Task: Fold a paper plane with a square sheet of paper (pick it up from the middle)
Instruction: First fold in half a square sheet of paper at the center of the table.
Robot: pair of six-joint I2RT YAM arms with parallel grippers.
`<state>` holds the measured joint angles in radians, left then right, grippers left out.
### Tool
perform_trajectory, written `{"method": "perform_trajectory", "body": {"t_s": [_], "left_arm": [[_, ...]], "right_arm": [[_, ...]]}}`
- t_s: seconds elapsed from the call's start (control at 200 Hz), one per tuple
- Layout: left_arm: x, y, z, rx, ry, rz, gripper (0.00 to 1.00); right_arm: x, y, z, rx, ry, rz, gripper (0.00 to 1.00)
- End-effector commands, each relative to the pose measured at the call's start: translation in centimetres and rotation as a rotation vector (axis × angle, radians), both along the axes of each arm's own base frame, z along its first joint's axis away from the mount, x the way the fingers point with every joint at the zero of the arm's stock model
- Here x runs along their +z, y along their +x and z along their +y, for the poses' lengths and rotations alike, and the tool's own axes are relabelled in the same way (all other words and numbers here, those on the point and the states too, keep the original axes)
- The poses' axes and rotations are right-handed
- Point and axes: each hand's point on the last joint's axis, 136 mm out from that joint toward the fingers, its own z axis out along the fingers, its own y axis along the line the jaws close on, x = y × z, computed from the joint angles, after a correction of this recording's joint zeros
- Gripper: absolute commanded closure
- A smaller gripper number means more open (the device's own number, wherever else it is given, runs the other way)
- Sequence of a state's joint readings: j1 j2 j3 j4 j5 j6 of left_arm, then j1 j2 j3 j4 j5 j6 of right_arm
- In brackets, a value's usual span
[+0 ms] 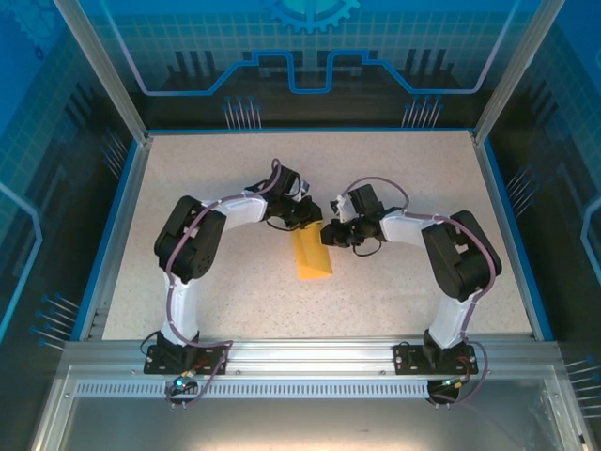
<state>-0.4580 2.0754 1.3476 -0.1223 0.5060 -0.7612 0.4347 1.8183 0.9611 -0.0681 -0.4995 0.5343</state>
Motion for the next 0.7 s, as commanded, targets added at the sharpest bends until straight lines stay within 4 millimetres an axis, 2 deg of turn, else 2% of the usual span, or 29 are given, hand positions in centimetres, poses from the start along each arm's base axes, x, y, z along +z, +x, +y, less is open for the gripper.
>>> {"method": "perform_trajectory", "body": {"t_s": [0.0,0.25,0.435,0.695], "left_arm": [[0.3,0.7,-0.8,-0.023,-0.029,0.003,0.84],[-2.1,0.5,-0.4,-0.036,0.015,0.038,0.87],[-3.0,0.8,-0.4,-0.032,0.03,0.035,0.9],[-4.7,0.2,0.4,-0.028,0.071,0.057,0.92]], "right_arm": [[-0.1,0.7,-0.7,-0.062,-0.002,0.006,0.87],[-1.0,1.0,0.4,-0.052,-0.008,0.047,0.87],[-1.4,1.6,1.1,-0.045,-0.002,0.064,0.87],[-2.7,1.3,1.0,-0.032,-0.035,0.114,0.87]]}}
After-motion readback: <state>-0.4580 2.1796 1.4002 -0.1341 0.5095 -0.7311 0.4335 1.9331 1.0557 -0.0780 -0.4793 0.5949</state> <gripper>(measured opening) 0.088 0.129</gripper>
